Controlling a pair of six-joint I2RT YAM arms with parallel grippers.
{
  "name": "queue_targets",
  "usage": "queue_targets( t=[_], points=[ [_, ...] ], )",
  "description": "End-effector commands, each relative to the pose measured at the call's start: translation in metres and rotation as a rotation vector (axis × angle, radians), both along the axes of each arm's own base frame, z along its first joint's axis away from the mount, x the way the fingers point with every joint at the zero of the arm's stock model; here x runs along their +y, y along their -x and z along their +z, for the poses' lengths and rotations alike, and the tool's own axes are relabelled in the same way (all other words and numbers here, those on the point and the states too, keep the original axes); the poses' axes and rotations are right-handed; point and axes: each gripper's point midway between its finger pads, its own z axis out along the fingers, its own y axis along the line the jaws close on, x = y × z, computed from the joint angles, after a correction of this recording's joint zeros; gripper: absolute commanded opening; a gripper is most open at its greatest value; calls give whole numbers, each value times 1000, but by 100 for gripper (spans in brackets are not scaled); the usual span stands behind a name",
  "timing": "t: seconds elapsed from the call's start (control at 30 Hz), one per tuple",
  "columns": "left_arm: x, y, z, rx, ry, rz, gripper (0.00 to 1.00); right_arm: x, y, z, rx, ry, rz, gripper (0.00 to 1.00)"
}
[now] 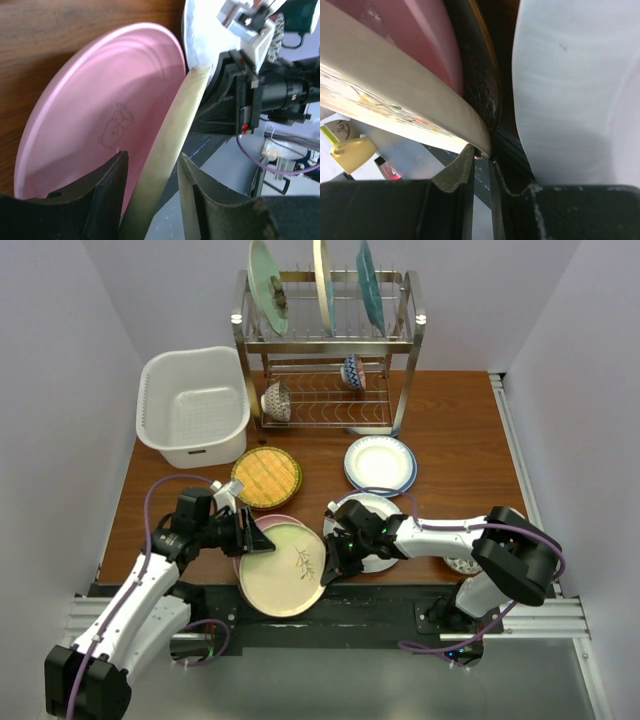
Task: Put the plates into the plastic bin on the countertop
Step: Pick up the plate from the corner of the board.
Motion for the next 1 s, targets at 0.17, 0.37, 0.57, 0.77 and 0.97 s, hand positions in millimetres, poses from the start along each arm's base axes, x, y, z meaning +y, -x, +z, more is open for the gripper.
queue_targets(
  t=[0.17,0.37,0.57,0.77,0.97],
  points=[
    [-5,20,10,30,7,-130,40,11,-16,19,-116,-48,3,13],
    [0,19,13,16,-36,-133,24,11,-18,21,-130,-43,9,13],
    [4,21,8,37,-65,-140,10,11,-19,23,-135,-44,7,13],
    [4,20,8,35,-72,-137,0,10,-20,26,-146,-41,6,14],
    [6,16,11,24,-86,-120,0,12,-18,35,-156,-77,23,24]
  ],
)
